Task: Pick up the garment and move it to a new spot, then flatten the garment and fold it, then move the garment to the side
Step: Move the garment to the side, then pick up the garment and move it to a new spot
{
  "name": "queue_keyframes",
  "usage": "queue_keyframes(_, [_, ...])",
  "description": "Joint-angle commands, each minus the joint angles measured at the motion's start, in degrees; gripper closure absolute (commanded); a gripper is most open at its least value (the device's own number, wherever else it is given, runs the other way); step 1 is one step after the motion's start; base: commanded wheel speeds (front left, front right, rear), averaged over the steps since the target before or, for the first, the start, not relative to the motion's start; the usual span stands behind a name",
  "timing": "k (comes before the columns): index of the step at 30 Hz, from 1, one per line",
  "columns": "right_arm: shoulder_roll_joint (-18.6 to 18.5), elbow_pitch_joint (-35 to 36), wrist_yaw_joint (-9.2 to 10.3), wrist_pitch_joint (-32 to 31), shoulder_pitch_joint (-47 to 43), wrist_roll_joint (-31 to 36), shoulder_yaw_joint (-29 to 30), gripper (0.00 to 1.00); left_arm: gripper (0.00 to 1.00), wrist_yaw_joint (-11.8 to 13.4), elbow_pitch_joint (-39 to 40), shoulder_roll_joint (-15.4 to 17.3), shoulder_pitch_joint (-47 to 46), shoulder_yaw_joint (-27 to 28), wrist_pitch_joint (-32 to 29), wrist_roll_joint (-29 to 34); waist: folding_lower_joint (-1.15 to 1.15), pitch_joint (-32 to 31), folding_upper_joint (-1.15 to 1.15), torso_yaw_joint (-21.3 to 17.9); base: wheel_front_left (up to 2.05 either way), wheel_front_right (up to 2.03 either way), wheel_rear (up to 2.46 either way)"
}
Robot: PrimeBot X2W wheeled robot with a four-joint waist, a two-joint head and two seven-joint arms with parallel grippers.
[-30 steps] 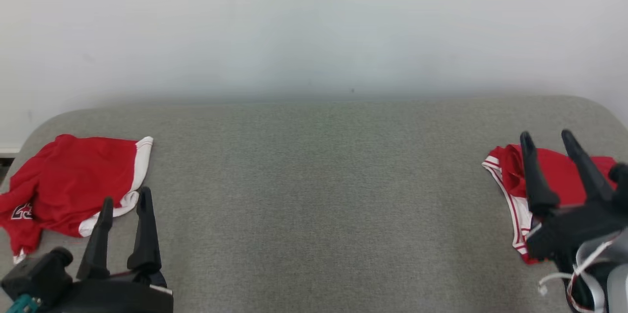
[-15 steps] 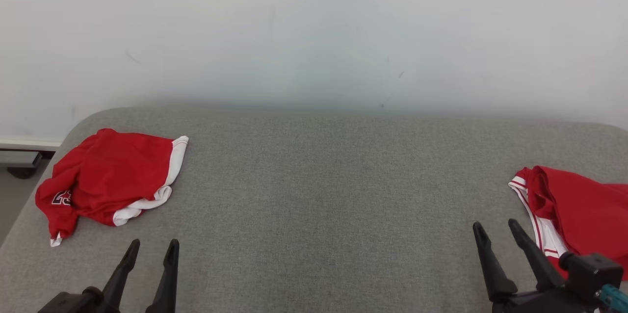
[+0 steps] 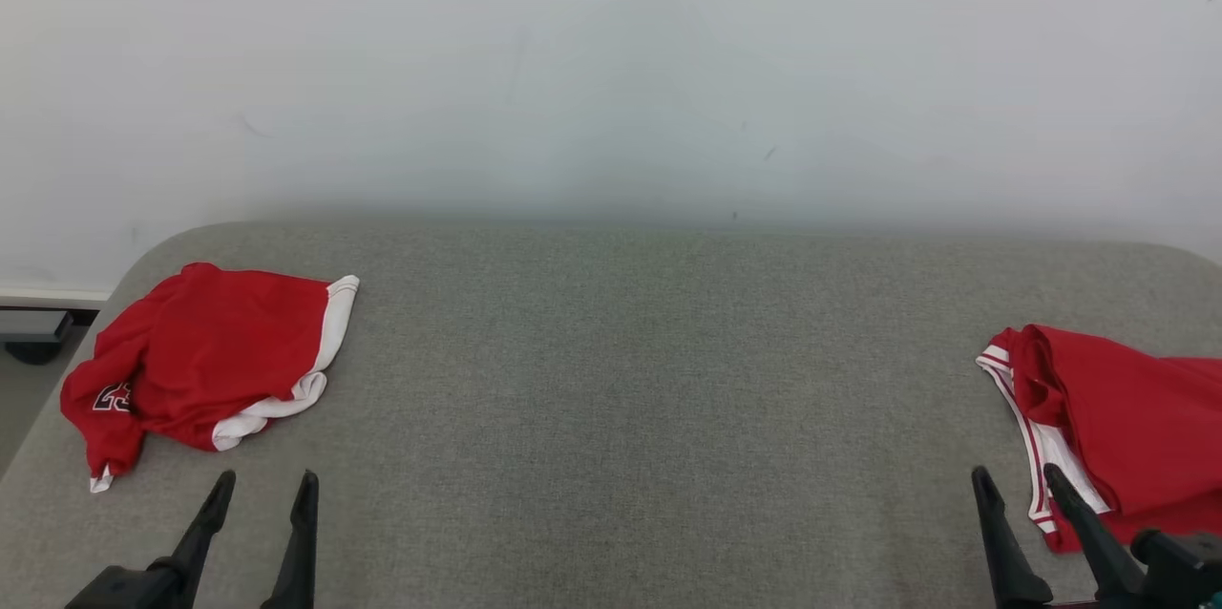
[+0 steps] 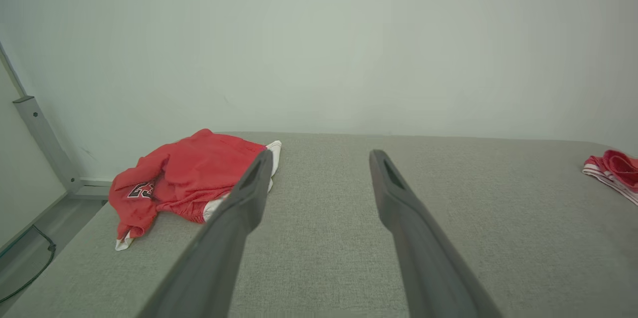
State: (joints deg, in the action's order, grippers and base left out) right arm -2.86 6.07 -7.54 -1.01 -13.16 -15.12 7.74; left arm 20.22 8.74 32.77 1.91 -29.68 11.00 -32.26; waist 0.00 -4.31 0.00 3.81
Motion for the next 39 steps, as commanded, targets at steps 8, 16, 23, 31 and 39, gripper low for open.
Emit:
queue_keyframes(8, [-0.1, 0.2, 0.10, -0.9, 1.1, -1.2, 2.2, 0.00, 0.00, -0.4, 2.7, 1.8, 0.6, -0.6, -3.2, -0.6, 0.00, 0.6, 0.00, -0.7, 0.00, 0.00, 0.00])
queue_keyframes(16, [-0.1, -0.7, 0.10, -0.8, 1.9, -3.3, 1.5, 0.00, 0.00, 0.3, 3.6, 0.3, 0.4, 0.8, -1.8, -2.4, 0.00, 0.7, 0.00, -0.6, 0.00, 0.00, 0.00])
queue_keyframes(23, [-0.1, -1.3, 0.10, -0.8, 1.7, -3.2, 1.4, 0.00, 0.00, -0.5, 3.4, -1.9, 0.4, 2.3, 0.7, -4.6, 0.00, 0.2, 0.00, 0.4, 0.00, 0.00, 0.00])
queue_keyframes(31, [-0.1, -0.9, 0.10, -1.9, 1.1, -2.6, 1.2, 0.00, 0.00, -1.9, 2.4, -3.3, 0.1, 2.4, 1.9, -6.1, 0.00, -0.6, 0.00, 1.2, 0.00, 0.00, 0.00])
queue_keyframes(39, [-0.1, -0.4, 0.10, -2.7, 1.1, -2.2, 1.1, 0.00, 0.00, -3.6, 2.0, -2.4, -0.8, 0.7, 0.6, -5.6, 0.00, -0.5, 0.00, 1.5, 0.00, 0.00, 0.00])
